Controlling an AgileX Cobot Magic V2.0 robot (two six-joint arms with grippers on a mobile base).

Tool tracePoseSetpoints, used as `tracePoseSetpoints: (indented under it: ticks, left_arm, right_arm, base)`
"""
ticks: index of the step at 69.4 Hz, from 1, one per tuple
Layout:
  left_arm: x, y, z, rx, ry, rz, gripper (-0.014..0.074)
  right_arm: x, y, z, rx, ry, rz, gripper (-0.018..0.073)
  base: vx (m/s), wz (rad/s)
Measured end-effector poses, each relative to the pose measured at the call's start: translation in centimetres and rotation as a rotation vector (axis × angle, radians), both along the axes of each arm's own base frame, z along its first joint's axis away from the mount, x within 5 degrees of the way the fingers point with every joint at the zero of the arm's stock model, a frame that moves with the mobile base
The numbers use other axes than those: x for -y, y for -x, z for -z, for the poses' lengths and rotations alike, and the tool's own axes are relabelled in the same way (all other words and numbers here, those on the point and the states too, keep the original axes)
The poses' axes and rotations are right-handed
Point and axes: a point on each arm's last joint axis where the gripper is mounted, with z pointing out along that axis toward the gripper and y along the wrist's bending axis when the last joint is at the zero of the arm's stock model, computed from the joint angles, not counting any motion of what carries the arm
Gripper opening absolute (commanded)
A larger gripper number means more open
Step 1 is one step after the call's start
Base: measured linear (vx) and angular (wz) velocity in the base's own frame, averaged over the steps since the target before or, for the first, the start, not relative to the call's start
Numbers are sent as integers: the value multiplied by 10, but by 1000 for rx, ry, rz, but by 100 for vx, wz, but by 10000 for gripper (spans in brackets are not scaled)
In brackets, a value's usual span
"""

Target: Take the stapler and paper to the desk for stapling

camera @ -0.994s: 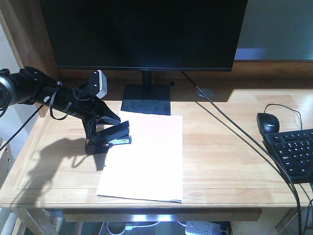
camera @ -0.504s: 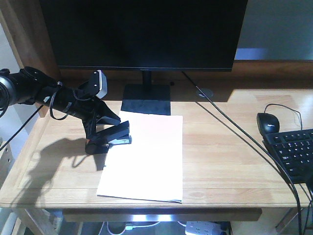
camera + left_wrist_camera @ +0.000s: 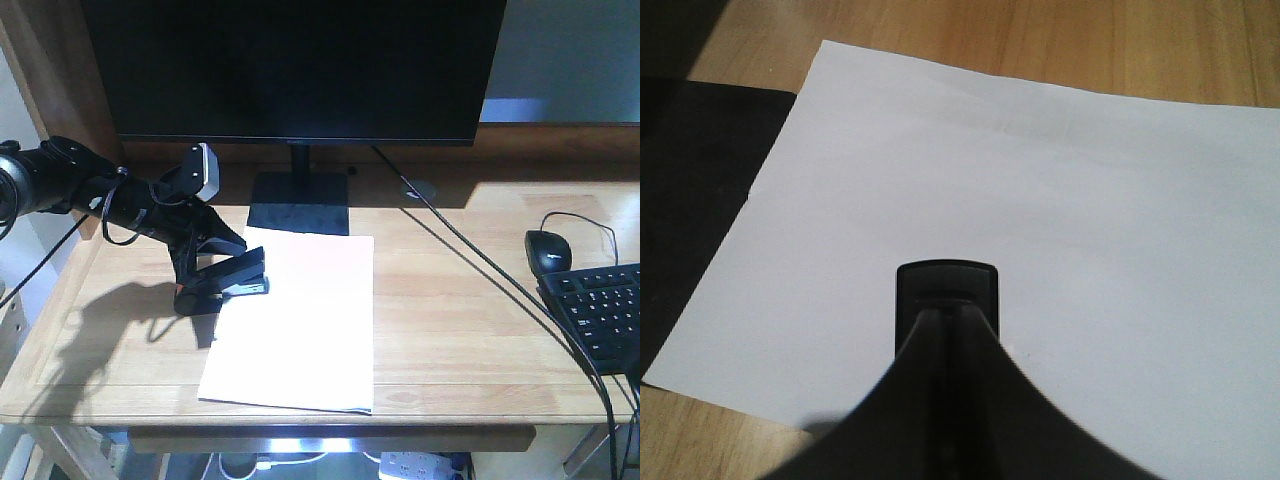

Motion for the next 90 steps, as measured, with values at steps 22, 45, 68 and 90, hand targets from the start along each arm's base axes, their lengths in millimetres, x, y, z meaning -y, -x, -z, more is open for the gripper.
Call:
tracePoseSetpoints:
  ticks: [22, 45, 68, 90]
  left_arm:
    - [0, 0, 0, 0, 0, 0, -6]
    - [1, 0, 2, 4, -1, 7, -6]
    - [9, -1, 15, -13, -16, 15, -6]
    - [20, -3, 17, 20, -48, -8, -6]
  right_arm:
    - [0, 0, 0, 0, 0, 1, 536]
    - [0, 0, 0, -1, 0, 2, 536]
    - [0, 0, 0, -1, 0, 2, 536]
    - [0, 0, 0, -1, 0, 2, 536]
  base:
    - [0, 0]
    - [0, 0]
    - [0, 0]
    - [0, 0]
